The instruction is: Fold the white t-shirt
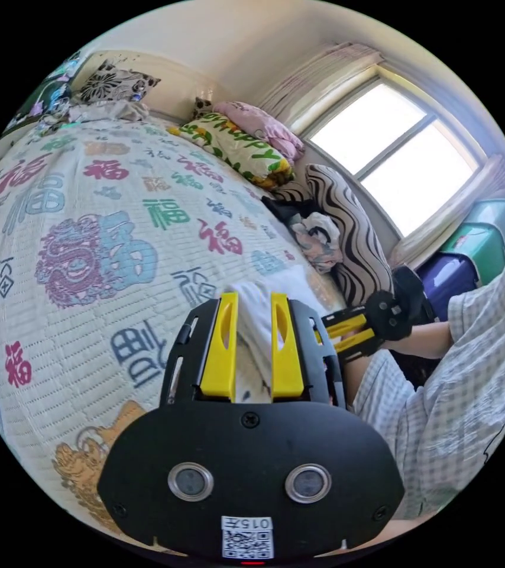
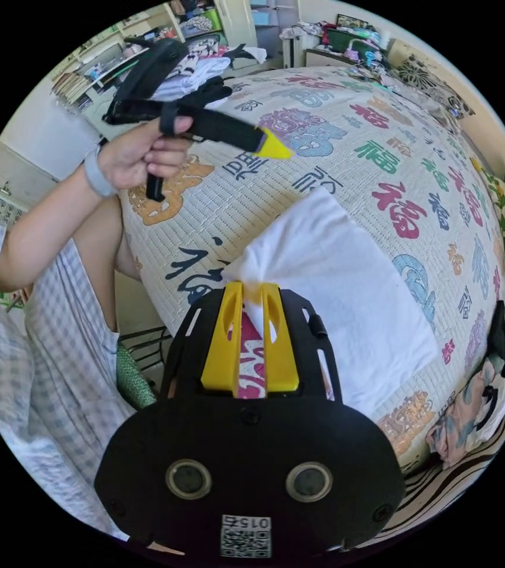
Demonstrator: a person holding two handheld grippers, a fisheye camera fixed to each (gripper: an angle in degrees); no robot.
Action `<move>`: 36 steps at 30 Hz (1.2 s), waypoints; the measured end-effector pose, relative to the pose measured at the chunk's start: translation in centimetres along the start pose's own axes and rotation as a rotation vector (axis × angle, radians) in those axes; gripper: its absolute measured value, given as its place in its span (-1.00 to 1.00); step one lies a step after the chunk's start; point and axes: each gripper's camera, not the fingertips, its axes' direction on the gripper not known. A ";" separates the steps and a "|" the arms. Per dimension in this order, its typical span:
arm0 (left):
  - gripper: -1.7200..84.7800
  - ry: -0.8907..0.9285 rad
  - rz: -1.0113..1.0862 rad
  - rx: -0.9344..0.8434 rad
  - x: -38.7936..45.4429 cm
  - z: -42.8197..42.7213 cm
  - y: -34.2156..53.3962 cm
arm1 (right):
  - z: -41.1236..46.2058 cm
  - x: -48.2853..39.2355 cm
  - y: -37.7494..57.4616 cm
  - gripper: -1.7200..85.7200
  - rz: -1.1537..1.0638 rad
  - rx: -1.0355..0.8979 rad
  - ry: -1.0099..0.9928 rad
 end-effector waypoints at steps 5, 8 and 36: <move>-0.76 0.004 0.059 -0.145 2.8 4.4 0.8 | -2.3 4.6 4.5 -0.83 0.137 0.057 0.067; -0.77 -0.032 0.060 -0.217 2.9 5.9 2.1 | -0.5 8.4 7.2 -0.91 0.241 0.035 0.086; -0.62 0.294 -0.279 -0.190 -17.0 -1.8 2.8 | 13.0 35.1 17.1 -0.67 0.520 0.249 -0.716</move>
